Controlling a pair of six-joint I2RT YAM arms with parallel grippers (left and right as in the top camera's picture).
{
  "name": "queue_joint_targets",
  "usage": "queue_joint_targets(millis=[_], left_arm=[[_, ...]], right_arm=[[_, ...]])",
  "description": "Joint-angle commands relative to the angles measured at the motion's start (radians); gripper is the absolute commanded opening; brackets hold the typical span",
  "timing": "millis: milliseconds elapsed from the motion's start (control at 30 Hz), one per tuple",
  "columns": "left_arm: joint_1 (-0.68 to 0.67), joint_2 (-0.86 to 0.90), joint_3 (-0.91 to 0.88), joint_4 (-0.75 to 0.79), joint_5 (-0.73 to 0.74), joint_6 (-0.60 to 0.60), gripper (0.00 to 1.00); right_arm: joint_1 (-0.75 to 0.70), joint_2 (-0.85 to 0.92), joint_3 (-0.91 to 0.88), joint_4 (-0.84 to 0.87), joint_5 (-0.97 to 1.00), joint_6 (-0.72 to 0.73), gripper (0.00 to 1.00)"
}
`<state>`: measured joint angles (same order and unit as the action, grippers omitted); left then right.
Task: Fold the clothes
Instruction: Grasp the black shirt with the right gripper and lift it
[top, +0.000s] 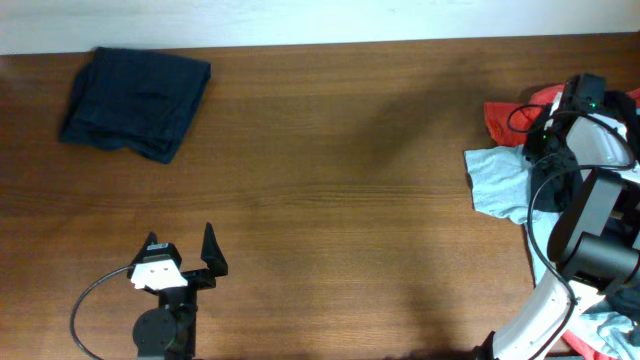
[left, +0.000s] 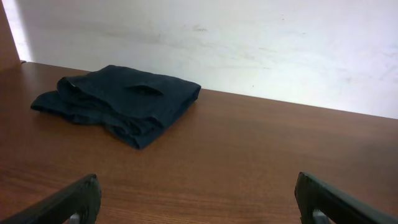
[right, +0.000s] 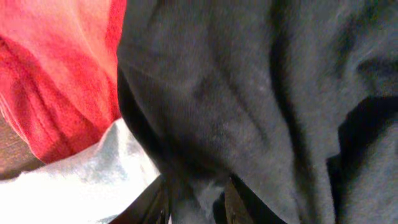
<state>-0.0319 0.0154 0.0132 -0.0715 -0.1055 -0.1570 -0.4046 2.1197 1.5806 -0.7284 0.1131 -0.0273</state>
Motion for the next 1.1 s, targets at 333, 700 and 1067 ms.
queue_joint_targets(millis=[333, 700, 1067], left_arm=[[0.004, -0.008, -0.004, -0.001, -0.004, 0.016, 0.99], [0.004, -0.008, -0.004, -0.001, -0.004, 0.016, 0.99], [0.004, -0.008, -0.004, -0.001, -0.004, 0.017, 0.99]], right_arm=[[-0.003, -0.032, 0.018, -0.024, 0.023, 0.005, 0.17], [-0.003, -0.032, 0.017, -0.042, 0.023, 0.005, 0.08], [-0.003, -0.033, 0.021, -0.042, 0.021, 0.005, 0.04]])
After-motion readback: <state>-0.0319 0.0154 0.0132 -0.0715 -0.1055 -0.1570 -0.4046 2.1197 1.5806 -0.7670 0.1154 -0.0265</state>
